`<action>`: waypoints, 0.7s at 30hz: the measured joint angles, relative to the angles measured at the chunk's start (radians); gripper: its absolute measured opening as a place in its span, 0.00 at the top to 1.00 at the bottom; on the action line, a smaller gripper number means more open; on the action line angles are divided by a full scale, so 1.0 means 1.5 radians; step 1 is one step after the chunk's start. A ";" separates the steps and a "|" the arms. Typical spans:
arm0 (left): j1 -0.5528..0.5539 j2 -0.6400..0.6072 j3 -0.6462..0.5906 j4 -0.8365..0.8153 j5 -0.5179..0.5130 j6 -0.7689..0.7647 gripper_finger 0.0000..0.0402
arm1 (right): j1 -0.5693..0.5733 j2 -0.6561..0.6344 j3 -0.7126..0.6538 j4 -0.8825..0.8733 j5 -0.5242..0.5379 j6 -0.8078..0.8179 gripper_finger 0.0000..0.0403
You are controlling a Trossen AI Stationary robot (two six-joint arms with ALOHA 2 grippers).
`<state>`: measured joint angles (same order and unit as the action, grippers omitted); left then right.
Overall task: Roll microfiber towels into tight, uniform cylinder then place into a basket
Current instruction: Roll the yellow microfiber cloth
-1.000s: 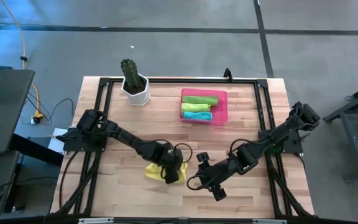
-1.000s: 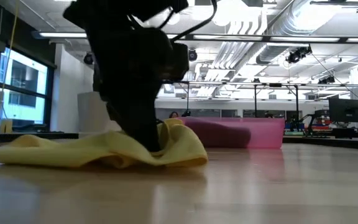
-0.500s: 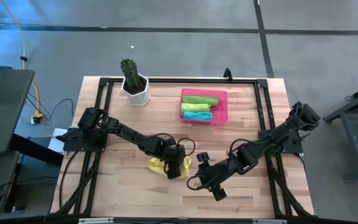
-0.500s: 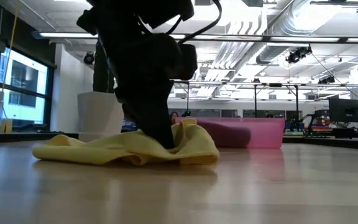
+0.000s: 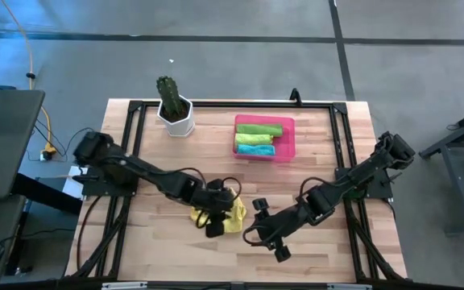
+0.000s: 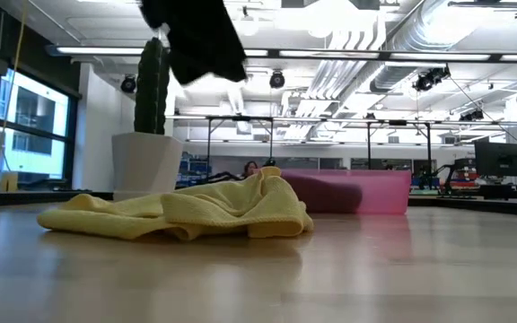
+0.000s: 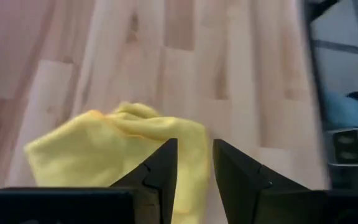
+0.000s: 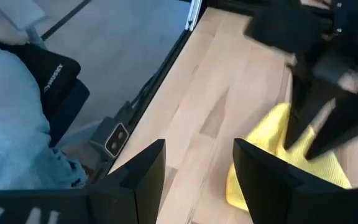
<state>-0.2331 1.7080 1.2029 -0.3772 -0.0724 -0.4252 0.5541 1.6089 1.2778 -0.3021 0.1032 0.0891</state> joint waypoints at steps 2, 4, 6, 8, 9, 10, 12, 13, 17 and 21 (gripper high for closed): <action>-0.017 -0.024 0.000 -0.019 0.000 -0.010 0.77 | 0.000 0.000 0.000 0.014 0.000 -0.006 0.55; -0.034 -0.040 0.000 -0.028 0.000 -0.015 0.77 | 0.000 0.000 0.000 0.036 -0.001 -0.012 0.55; -0.051 -0.048 0.000 -0.047 0.000 -0.018 0.77 | 0.000 0.000 0.000 0.057 -0.001 -0.009 0.55; -0.069 -0.050 -0.001 -0.062 -0.006 -0.029 0.77 | 0.000 0.001 0.000 0.084 -0.001 -0.007 0.55; -0.077 -0.050 0.000 -0.067 -0.015 -0.035 0.77 | 0.000 0.002 0.000 0.093 0.000 -0.013 0.55; -0.084 -0.050 0.000 -0.084 -0.027 -0.039 0.77 | -0.003 0.002 0.000 0.105 0.001 -0.017 0.55; -0.099 -0.041 0.000 -0.114 -0.059 -0.040 0.77 | -0.005 0.002 0.000 0.123 0.001 -0.031 0.55; -0.103 -0.032 0.000 -0.118 -0.077 -0.033 0.77 | -0.007 0.002 0.000 0.130 0.000 -0.033 0.55; -0.118 -0.010 0.001 -0.128 -0.151 0.008 0.77 | -0.008 0.002 0.000 0.141 0.001 -0.027 0.55; -0.122 0.014 -0.001 -0.132 -0.148 -0.015 0.77 | -0.007 0.003 0.000 0.155 0.006 -0.037 0.55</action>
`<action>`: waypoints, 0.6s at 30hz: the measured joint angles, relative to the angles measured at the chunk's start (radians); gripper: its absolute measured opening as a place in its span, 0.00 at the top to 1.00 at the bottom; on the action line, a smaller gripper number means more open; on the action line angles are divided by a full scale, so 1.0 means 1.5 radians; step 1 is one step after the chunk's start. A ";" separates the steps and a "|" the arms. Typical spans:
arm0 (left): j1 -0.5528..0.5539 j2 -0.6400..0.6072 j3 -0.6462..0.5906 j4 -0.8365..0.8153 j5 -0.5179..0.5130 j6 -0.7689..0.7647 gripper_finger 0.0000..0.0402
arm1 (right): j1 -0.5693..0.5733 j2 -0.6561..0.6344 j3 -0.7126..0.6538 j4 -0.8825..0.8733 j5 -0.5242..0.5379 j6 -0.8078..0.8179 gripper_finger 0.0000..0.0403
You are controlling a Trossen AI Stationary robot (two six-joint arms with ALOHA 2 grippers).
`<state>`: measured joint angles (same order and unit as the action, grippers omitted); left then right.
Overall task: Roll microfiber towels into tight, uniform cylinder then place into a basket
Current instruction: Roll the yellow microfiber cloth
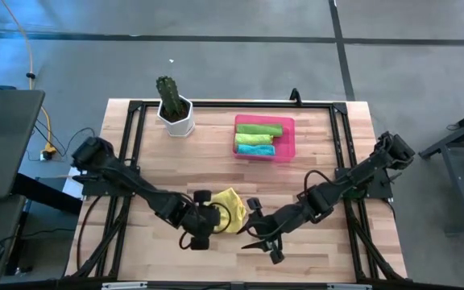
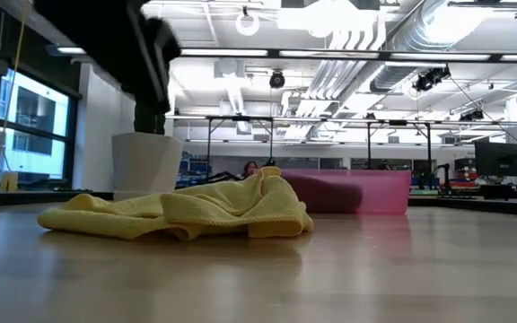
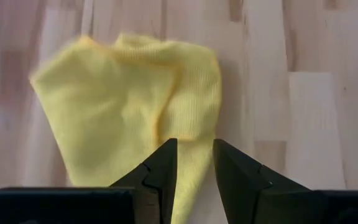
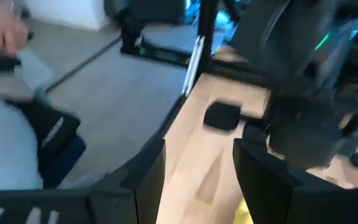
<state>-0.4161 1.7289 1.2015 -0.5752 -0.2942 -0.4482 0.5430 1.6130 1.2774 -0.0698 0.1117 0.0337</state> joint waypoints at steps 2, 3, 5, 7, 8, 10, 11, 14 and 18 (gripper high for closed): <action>-0.002 0.007 0.000 -0.016 0.008 -0.058 0.77 | -0.004 0.005 0.001 0.020 0.020 0.015 0.55; -0.004 0.007 -0.001 -0.026 0.013 -0.096 0.77 | -0.005 0.007 0.001 0.012 0.032 0.026 0.55; -0.008 0.007 0.000 -0.041 0.021 -0.179 0.77 | -0.012 0.019 0.000 -0.033 0.055 0.030 0.55; -0.018 0.006 0.000 -0.057 0.025 -0.250 0.77 | -0.018 0.034 -0.001 -0.097 0.089 0.030 0.55; -0.026 0.004 0.000 -0.063 0.029 -0.273 0.77 | -0.026 0.045 -0.001 -0.107 0.107 0.030 0.55; -0.047 -0.006 0.000 -0.069 0.035 -0.303 0.77 | -0.035 0.064 -0.001 -0.123 0.127 0.025 0.55; -0.057 -0.009 0.000 -0.074 0.040 -0.315 0.77 | -0.040 0.072 -0.001 -0.121 0.129 0.015 0.55; -0.090 -0.016 0.000 -0.095 0.062 -0.371 0.77 | -0.054 0.103 0.000 -0.121 0.125 -0.037 0.55; -0.139 -0.030 0.000 -0.100 0.074 -0.445 0.77 | -0.075 0.153 0.000 -0.130 0.106 -0.084 0.55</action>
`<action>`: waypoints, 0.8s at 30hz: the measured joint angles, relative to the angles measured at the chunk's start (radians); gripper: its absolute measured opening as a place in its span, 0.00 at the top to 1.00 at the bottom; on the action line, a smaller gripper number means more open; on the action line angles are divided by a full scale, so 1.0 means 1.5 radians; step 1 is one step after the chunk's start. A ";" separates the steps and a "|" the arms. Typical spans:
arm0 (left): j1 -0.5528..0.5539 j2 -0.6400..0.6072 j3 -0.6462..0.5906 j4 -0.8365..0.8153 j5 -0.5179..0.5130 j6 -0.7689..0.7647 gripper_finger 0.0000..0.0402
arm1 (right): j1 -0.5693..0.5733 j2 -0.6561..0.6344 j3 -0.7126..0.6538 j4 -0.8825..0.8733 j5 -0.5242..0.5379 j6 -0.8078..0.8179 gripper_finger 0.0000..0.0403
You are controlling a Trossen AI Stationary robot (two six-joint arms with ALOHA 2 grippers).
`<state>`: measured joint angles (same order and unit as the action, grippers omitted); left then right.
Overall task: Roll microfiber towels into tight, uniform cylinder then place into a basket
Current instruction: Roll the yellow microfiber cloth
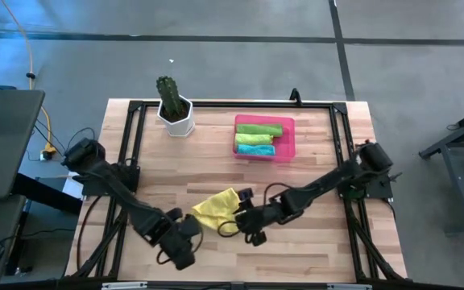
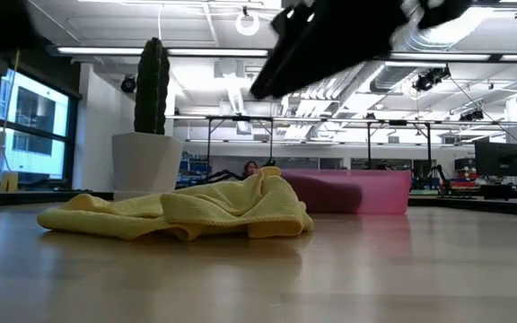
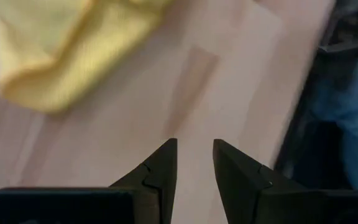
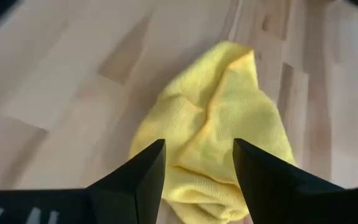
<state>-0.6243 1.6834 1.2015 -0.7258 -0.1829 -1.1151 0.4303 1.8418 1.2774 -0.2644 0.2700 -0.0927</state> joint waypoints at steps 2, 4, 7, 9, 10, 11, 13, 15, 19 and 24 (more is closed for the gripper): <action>-0.024 -0.007 0.000 0.010 -0.001 -0.031 0.77 | -0.011 0.018 0.000 0.007 -0.018 -0.025 0.55; -0.046 -0.012 0.000 0.006 -0.008 -0.061 0.77 | -0.021 0.036 0.000 0.024 -0.041 -0.062 0.55; -0.072 -0.025 0.001 0.010 -0.039 -0.092 0.77 | -0.033 0.059 0.000 0.044 -0.071 -0.125 0.55; -0.083 -0.026 0.000 0.008 -0.058 -0.108 0.77 | -0.039 0.070 0.000 0.050 -0.088 -0.157 0.55; -0.088 -0.027 0.000 0.004 -0.064 -0.115 0.77 | -0.042 0.075 0.000 0.049 -0.095 -0.174 0.55; -0.093 -0.028 0.000 0.008 -0.068 -0.122 0.77 | -0.045 0.081 0.000 0.054 -0.097 -0.190 0.55; -0.100 -0.030 0.000 0.010 -0.080 -0.128 0.77 | -0.048 0.089 0.000 0.043 -0.097 -0.222 0.55; -0.106 -0.030 0.000 0.008 -0.088 -0.128 0.77 | -0.050 0.098 0.000 0.046 -0.093 -0.263 0.55; -0.107 -0.030 0.000 0.006 -0.097 -0.128 0.77 | -0.048 0.114 0.000 0.043 -0.079 -0.343 0.55; -0.107 -0.030 0.000 0.007 -0.110 -0.123 0.77 | -0.048 0.121 0.000 0.028 -0.042 -0.407 0.55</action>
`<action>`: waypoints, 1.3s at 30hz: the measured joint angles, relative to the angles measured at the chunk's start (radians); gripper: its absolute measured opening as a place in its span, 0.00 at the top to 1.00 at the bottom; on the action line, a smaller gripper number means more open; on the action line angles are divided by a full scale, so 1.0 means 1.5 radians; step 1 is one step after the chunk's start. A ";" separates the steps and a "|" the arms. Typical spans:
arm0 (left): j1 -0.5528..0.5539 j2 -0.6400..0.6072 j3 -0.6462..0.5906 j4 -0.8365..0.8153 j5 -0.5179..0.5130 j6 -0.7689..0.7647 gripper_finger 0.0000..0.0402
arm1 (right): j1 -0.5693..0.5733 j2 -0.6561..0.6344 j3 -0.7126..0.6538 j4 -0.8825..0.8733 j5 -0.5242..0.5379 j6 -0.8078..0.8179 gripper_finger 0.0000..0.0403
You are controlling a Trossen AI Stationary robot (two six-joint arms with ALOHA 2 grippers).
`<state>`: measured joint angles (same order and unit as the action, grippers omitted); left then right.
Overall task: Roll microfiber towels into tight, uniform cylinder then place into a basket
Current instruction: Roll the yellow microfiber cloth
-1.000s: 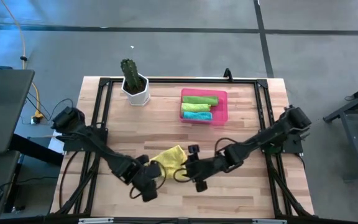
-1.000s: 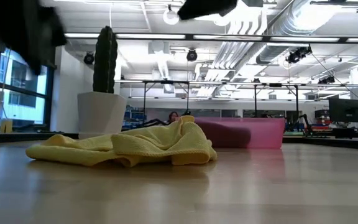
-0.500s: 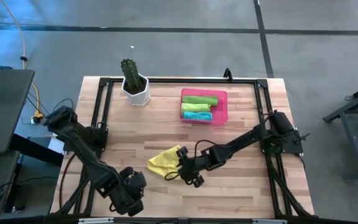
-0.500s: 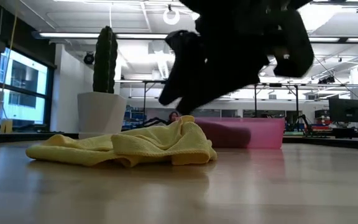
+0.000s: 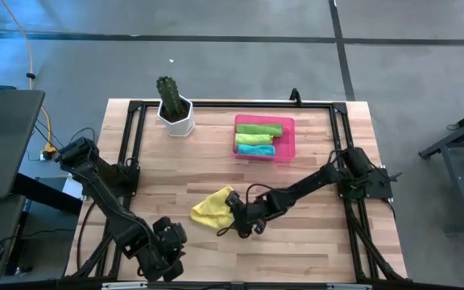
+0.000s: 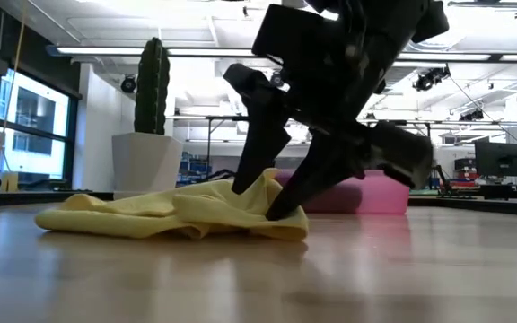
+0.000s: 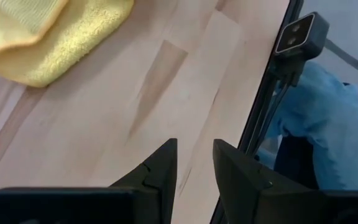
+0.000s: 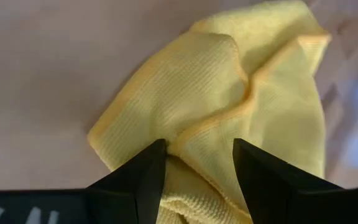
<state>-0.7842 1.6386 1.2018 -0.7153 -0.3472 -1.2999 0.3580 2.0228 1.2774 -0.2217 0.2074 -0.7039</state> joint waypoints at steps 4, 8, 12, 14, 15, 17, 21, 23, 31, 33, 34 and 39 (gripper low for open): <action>0.000 0.000 0.000 0.000 -0.010 0.018 0.77 | -0.001 0.000 0.000 0.001 0.039 -0.023 0.55; 0.000 0.000 0.000 -0.001 -0.016 0.025 0.77 | 0.000 0.000 0.000 0.001 0.043 -0.009 0.55; 0.000 0.000 0.000 -0.002 -0.021 0.032 0.77 | 0.000 0.000 0.000 0.009 0.054 0.009 0.55; 0.000 0.000 0.000 -0.002 -0.024 0.040 0.77 | 0.000 0.000 0.000 0.017 0.054 0.015 0.57; 0.000 0.000 0.000 -0.002 -0.026 0.043 0.77 | 0.000 0.000 0.000 0.019 0.054 0.016 0.59; 0.000 0.000 0.000 -0.002 -0.033 0.049 0.77 | 0.000 0.000 0.000 0.023 0.054 0.017 0.63; 0.001 0.000 0.000 -0.004 -0.047 0.054 0.77 | 0.000 0.000 0.000 0.033 0.054 0.017 0.75; 0.001 0.000 0.000 -0.004 -0.051 0.058 0.77 | 0.000 0.000 0.000 0.038 0.054 0.017 0.81; 0.005 0.000 0.000 -0.004 -0.057 0.067 0.77 | 0.000 0.000 0.000 0.058 0.055 0.016 0.98; 0.005 0.000 0.000 -0.005 -0.057 0.067 0.77 | 0.000 0.000 0.000 0.062 0.055 0.017 0.98; 0.005 0.000 0.000 -0.005 -0.058 0.067 0.77 | 0.000 0.000 0.000 0.064 0.055 0.021 0.98; 0.005 0.001 0.000 -0.005 -0.059 0.067 0.77 | 0.000 0.000 0.000 0.081 0.055 0.039 0.95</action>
<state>-0.7765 1.6394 1.2018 -0.7223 -0.4357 -1.1999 0.3580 2.0228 1.2774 -0.0999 0.2893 -0.6460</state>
